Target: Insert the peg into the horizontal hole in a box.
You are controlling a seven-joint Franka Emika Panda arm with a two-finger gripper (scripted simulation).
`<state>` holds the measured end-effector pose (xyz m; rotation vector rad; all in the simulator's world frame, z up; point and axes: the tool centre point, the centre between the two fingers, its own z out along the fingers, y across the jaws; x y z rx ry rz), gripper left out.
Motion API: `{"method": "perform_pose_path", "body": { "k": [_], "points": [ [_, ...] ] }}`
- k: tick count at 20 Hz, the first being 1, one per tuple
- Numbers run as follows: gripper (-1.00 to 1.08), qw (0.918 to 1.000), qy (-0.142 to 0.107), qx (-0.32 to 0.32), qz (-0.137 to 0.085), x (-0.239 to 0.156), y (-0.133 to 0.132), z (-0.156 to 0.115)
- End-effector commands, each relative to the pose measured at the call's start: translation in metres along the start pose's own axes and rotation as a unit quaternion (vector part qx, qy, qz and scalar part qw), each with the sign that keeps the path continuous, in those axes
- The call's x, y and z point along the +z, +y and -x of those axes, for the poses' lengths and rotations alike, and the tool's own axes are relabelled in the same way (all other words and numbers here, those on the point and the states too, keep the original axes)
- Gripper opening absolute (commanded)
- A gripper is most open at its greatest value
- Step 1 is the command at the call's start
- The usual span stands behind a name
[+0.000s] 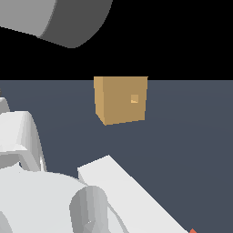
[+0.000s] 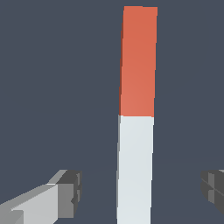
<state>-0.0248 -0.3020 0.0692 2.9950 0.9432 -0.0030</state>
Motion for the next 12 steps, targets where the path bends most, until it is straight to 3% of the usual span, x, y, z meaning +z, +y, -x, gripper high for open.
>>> {"method": "perform_pose_path", "body": {
  "k": [1,12],
  "points": [
    [1.00,0.9999,0.001,0.016,0.000,0.004,0.003,0.008],
    [1.00,0.9999,0.000,0.016,-0.001,0.018,0.002,0.009]
  ]
}}
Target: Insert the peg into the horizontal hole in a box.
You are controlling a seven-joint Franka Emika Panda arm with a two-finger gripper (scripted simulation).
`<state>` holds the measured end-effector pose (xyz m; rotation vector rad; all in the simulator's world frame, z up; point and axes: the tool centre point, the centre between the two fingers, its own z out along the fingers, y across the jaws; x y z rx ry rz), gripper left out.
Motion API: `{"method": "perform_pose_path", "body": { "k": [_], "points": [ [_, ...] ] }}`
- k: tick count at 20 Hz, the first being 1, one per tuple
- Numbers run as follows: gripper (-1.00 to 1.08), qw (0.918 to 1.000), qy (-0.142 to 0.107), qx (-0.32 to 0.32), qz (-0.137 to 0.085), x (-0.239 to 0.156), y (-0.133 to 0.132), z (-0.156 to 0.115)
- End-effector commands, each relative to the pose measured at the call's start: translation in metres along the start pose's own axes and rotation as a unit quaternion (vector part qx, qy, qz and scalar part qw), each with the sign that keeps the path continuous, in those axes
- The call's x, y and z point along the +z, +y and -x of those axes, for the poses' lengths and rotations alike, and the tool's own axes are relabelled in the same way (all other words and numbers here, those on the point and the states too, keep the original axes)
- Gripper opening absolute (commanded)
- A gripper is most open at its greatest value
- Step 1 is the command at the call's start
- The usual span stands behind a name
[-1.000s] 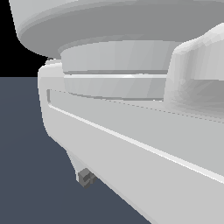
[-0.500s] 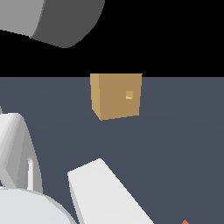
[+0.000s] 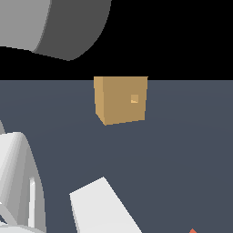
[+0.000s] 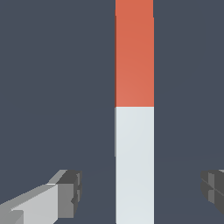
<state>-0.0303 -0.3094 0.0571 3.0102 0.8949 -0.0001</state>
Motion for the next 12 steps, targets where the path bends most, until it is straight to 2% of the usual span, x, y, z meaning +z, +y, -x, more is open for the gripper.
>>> {"method": "perform_pose_path", "body": {
  "k": [1,6,11,12],
  "points": [
    [1.00,1.0000,0.000,0.000,-0.001,0.011,-0.001,0.000],
    [1.00,1.0000,0.000,0.000,-0.001,0.036,-0.002,0.000],
    [1.00,1.0000,0.000,0.000,-0.001,0.042,-0.001,-0.001],
    [-1.00,1.0000,0.000,0.000,-0.001,0.042,-0.001,-0.001]
  ]
}}
